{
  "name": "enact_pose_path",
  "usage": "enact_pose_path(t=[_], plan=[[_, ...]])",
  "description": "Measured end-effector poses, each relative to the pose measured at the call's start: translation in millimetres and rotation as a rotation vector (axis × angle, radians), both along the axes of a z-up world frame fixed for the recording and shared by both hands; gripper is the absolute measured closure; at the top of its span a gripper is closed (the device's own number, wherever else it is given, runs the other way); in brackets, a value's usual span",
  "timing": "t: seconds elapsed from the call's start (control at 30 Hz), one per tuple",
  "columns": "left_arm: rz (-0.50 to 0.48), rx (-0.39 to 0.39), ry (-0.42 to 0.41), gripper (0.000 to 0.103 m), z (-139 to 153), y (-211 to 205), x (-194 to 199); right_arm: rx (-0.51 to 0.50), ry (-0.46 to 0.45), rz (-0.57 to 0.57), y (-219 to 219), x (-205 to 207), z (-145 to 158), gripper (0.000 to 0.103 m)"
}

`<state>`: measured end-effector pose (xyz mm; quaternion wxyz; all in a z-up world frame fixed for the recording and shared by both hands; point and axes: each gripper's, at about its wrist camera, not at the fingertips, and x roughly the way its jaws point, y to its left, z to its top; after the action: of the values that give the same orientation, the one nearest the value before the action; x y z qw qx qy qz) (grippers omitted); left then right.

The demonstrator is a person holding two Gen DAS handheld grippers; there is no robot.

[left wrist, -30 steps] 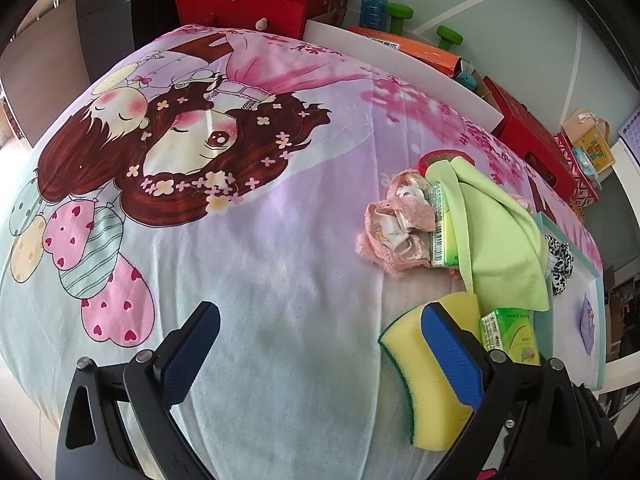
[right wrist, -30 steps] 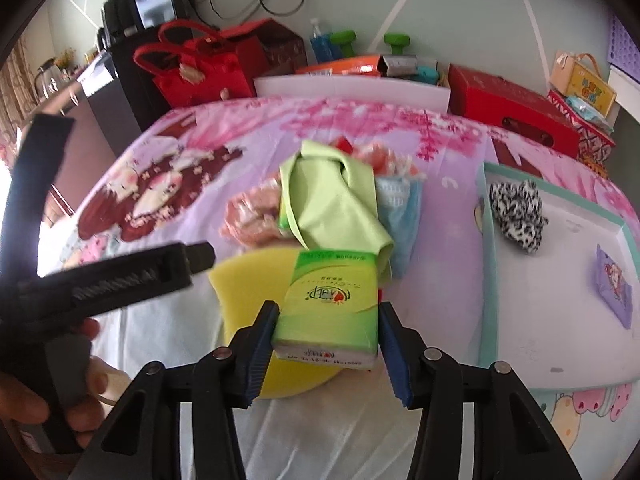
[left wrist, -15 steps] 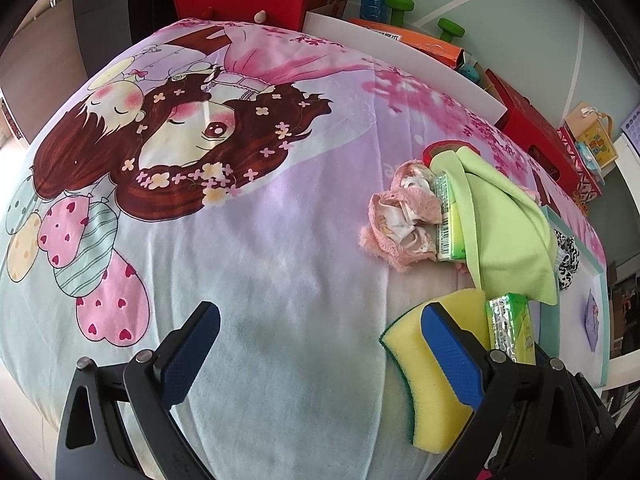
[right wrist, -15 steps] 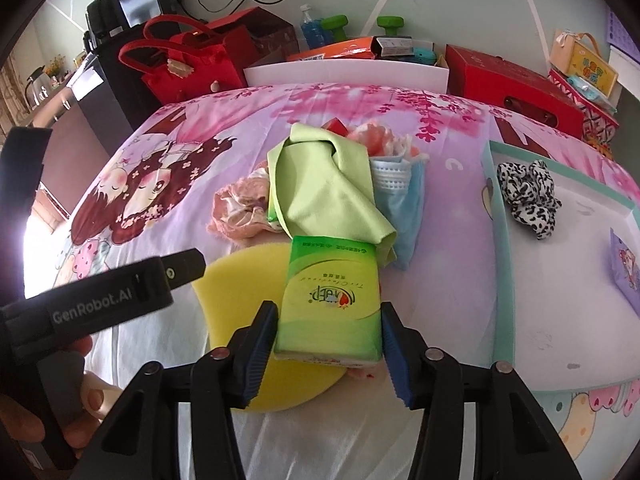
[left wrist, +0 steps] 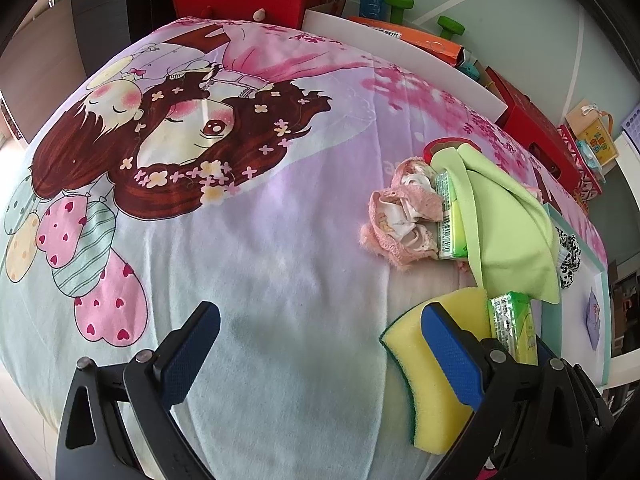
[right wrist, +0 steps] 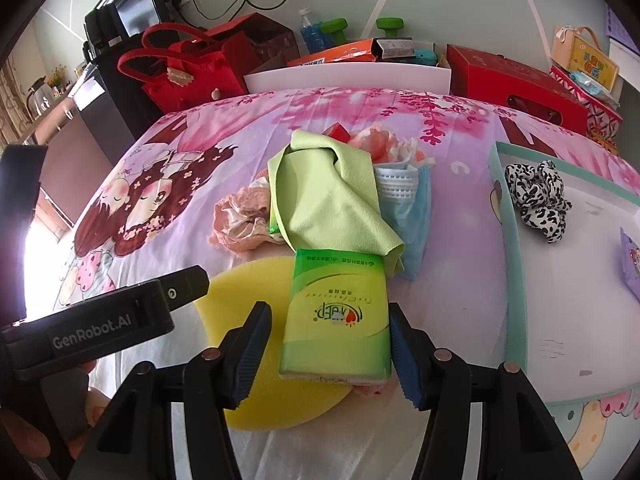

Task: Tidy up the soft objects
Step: 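Hold the tissue pack with the right tool while the left tool approaches the yellow sponge, then grasp the yellow sponge with the left tool while the right tool holds the tissue pack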

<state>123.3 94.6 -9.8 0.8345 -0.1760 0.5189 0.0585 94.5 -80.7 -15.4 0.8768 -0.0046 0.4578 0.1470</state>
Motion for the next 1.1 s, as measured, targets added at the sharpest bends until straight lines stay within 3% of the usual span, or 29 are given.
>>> enact_pose_path(t=[0.07,0.33,0.53,0.83,1.1], plan=[[0.0,-0.001,0.0,0.002,0,0,0,-0.001,-0.003,-0.002,0,0,0,0.052],[-0.001,0.001,-0.015,0.003,7,-2,-2,-0.017,-0.025,0.005,-2,-6,6,0.052],[-0.014,-0.004,-0.031,0.003,15,-8,-3,0.015,-0.103,-0.026,-19,-18,32,0.052],[-0.119,-0.032,-0.016,0.003,13,-42,0,-0.018,-0.181,-0.156,-64,-24,57,0.052],[-0.2,-0.014,0.039,0.003,-4,-80,3,-0.025,-0.146,-0.261,-103,-17,50,0.052]])
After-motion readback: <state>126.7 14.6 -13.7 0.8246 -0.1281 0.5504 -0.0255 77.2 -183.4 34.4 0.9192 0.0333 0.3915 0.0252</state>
